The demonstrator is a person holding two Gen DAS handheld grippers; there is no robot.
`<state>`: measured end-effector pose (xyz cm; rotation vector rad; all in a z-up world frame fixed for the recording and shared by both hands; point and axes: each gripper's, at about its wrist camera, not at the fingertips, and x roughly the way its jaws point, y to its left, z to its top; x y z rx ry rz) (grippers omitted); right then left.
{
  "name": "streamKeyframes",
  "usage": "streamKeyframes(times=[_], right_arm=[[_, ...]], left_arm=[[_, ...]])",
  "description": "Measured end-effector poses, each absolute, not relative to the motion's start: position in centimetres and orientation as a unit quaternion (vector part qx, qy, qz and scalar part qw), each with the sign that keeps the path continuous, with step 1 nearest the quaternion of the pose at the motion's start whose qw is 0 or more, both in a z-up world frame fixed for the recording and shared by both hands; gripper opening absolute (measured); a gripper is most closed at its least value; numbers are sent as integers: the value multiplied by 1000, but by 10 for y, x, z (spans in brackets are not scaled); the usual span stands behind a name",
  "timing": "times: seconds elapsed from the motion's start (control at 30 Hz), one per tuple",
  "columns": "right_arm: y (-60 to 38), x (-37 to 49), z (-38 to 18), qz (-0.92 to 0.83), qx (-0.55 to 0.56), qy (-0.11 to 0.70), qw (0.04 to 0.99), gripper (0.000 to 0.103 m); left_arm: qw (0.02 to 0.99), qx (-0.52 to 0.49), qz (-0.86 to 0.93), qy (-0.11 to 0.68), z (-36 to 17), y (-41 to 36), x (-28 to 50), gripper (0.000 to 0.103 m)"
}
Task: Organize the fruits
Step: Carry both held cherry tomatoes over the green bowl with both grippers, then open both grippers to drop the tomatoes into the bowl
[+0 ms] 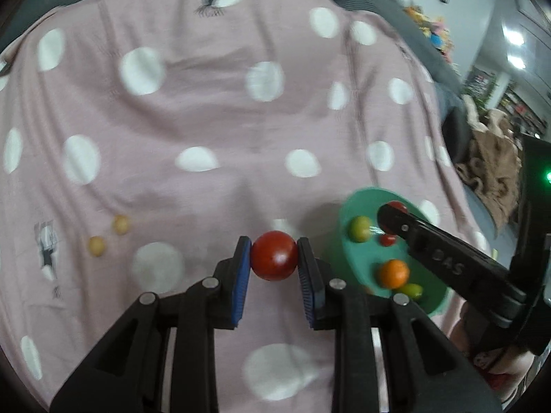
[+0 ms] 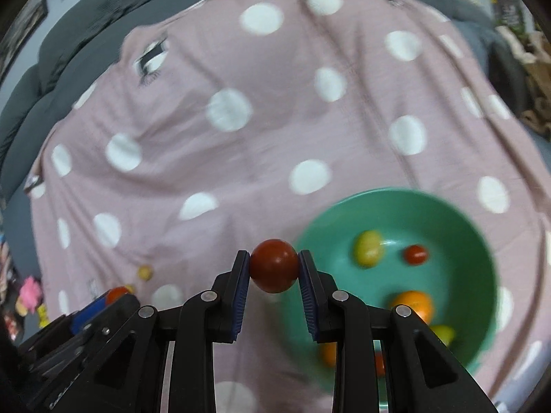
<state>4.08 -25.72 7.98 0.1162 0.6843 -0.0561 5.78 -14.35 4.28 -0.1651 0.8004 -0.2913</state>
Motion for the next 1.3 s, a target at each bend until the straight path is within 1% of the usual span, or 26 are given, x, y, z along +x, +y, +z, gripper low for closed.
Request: streamKeyframes(times=[0.23, 0.47, 1.03, 1.07, 1.1, 1.17, 1.23, 1.27, 1.3], right_arm=[[-305, 29, 91, -88, 82, 323, 939, 30], [-341, 24, 85, -132, 104, 331, 928, 30], [-368, 24, 72, -168, 121, 356, 911, 30], [-369, 24, 72, -169, 121, 356, 911, 30], [-369, 23, 72, -170, 121, 355, 911, 30], [-369, 23, 73, -173, 122, 355, 911, 30], [-369, 22, 74, -174, 125, 351, 911, 36], [-368, 21, 75, -173, 123, 348, 913, 43], [-367, 20, 77, -172, 120, 345, 915, 46]], left_arm=[[896, -66, -193, 396, 39, -200, 68, 26], [882, -49, -228, 410, 29, -246, 76, 26], [852, -57, -263, 450, 5, -278, 79, 27], [850, -64, -267, 450, 6, -277, 78, 29], [849, -74, -271, 448, 8, -275, 78, 36], [851, -86, -273, 441, 12, -270, 76, 47], [860, -82, -263, 429, 19, -264, 71, 50], [864, -82, -260, 424, 21, -259, 70, 52], [866, -84, -257, 420, 23, -255, 69, 53]])
